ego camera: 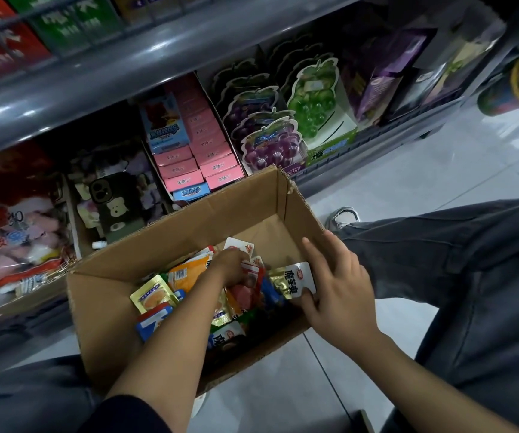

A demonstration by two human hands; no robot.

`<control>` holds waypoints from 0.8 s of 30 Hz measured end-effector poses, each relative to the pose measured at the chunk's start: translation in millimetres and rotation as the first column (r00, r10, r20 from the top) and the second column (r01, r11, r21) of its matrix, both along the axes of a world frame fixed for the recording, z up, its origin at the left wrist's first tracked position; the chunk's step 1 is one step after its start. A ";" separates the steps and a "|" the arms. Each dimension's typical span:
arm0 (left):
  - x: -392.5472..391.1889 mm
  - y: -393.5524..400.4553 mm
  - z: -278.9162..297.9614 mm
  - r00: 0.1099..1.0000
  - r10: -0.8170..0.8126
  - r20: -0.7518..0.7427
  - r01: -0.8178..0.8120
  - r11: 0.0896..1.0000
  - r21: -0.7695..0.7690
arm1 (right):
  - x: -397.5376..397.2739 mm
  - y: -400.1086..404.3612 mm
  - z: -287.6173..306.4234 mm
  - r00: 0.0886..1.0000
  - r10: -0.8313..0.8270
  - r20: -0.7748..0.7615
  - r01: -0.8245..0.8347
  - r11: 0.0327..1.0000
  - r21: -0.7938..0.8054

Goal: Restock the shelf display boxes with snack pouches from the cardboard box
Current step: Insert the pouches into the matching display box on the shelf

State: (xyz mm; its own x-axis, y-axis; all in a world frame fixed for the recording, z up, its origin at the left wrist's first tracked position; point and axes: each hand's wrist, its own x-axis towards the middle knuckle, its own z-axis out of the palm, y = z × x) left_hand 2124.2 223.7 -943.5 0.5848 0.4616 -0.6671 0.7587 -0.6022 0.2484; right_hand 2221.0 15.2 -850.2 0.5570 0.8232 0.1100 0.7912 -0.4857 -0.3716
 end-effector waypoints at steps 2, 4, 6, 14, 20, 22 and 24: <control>-1.1 -0.3 5.1 0.999 0.044 -0.009 -0.045 0.997 -0.068 | 0.3 0.1 0.5 1.000 0.001 0.002 -0.001 1.000 0.003; -1.3 1.5 10.2 0.997 0.078 -0.005 -0.078 0.990 -0.114 | 0.4 0.5 1.0 1.000 0.004 0.005 -0.004 1.000 0.006; -0.2 1.9 20.1 0.991 0.128 0.035 -0.122 0.984 -0.130 | 0.5 0.2 1.0 1.000 0.006 0.005 -0.006 1.000 0.007; 1.0 19.9 113.8 0.895 0.277 0.349 -0.247 0.960 -0.130 | 1.7 0.7 -0.9 0.998 0.012 -0.068 -0.010 0.999 0.036; -18.0 16.1 192.6 0.873 0.264 0.411 -0.223 0.964 -0.144 | 1.1 7.5 20.8 0.991 0.035 -0.128 -0.021 0.994 0.109; -27.1 11.3 213.3 0.850 0.286 0.443 -0.220 0.956 -0.195 | 1.7 16.5 38.8 0.979 0.151 -0.136 -0.123 0.973 0.197; -37.2 6.2 229.9 0.829 0.302 0.470 -0.199 0.946 -0.256 | 3.2 29.1 54.2 0.916 0.319 -0.244 -0.269 0.938 0.217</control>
